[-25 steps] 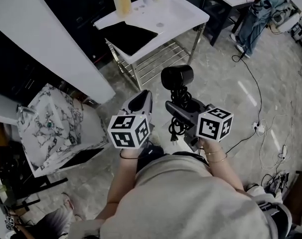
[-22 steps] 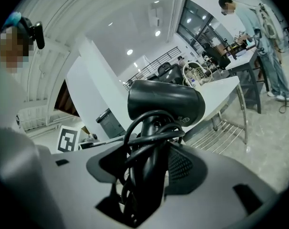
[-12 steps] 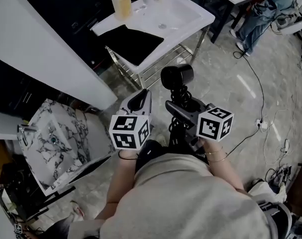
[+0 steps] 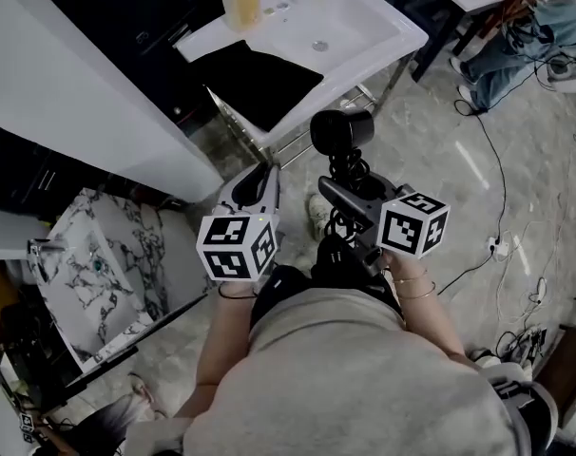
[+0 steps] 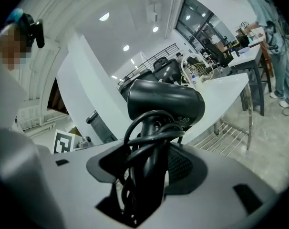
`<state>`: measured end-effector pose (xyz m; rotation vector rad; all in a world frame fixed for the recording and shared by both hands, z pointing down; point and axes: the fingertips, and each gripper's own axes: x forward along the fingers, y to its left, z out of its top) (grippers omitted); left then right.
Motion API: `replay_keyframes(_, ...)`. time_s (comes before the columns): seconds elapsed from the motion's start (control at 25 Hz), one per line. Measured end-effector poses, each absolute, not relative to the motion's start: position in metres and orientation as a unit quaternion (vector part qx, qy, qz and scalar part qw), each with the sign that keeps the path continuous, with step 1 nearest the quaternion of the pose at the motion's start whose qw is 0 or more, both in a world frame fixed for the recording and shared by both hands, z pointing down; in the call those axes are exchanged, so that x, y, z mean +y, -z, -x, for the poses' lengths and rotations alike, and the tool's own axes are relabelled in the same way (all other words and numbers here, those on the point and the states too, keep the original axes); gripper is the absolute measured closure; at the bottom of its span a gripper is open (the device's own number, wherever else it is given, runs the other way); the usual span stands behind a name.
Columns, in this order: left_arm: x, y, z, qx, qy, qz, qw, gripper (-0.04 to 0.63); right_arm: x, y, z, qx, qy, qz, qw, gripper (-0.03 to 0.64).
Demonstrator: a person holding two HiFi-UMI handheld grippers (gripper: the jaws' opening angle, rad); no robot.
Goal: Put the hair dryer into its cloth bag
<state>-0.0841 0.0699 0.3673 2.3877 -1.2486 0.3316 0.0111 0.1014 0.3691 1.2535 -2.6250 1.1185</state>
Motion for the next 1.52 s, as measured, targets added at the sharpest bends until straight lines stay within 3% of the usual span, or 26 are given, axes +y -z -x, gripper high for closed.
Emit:
replay_keyframes(0.4, -0.044, -0.373, 0.062, -0.466, -0.133, -0.849, 0.212, 0.565, -0.026, -0.369, -0.042, -0.856, -0.351, -0.379, 0.018, 0.373)
replay_keyframes(0.88, -0.135, -0.362, 0.052, -0.505, -0.065, -0.832, 0.220, 0.565, -0.132, -0.374, -0.059, -0.882, -0.349, -0.314, 0.039, 0.374)
replay_keyframes(1.52, -0.136, -0.440, 0.049, -0.439, -0.266, -0.827, 0.230, 0.551, -0.147, -0.413, -0.037, -0.878, -0.377, -0.279, 0.092, 0.374)
